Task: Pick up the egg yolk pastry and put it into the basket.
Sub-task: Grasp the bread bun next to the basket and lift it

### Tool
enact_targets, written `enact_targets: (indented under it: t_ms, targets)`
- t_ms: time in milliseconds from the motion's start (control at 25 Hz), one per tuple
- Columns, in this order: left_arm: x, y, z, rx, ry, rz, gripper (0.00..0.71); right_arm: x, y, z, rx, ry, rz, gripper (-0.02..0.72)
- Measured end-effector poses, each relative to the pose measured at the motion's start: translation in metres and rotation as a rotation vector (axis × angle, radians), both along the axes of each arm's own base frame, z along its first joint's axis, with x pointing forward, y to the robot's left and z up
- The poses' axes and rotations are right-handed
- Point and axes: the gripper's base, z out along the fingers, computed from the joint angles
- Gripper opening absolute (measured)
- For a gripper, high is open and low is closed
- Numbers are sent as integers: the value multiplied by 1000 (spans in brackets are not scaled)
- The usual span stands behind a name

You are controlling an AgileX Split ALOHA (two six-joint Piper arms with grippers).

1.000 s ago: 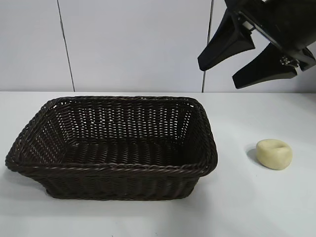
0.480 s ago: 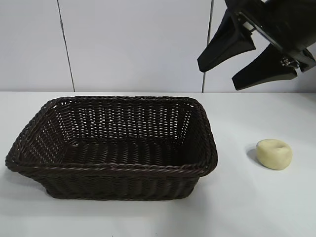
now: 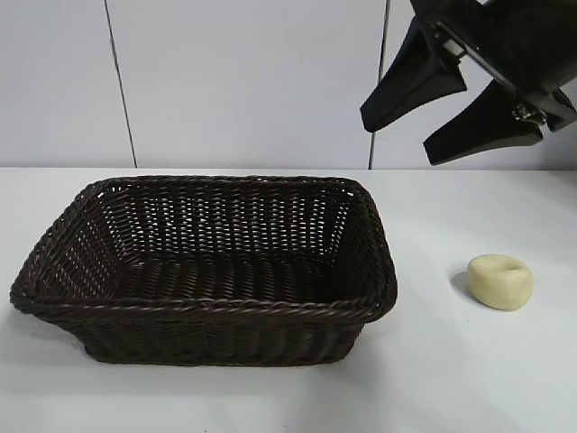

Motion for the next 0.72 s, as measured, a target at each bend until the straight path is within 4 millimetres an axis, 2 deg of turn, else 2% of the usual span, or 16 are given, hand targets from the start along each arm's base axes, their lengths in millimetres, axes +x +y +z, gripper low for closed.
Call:
enact_targets:
  t_ms: [280,720]
  targets:
    - [-5,0,2,1,-38,1,571,0,0,0,0,1,1,538]
    - [-49,-2,9,5,-334,-41,571,-3,1,-1,7,29,12,538]
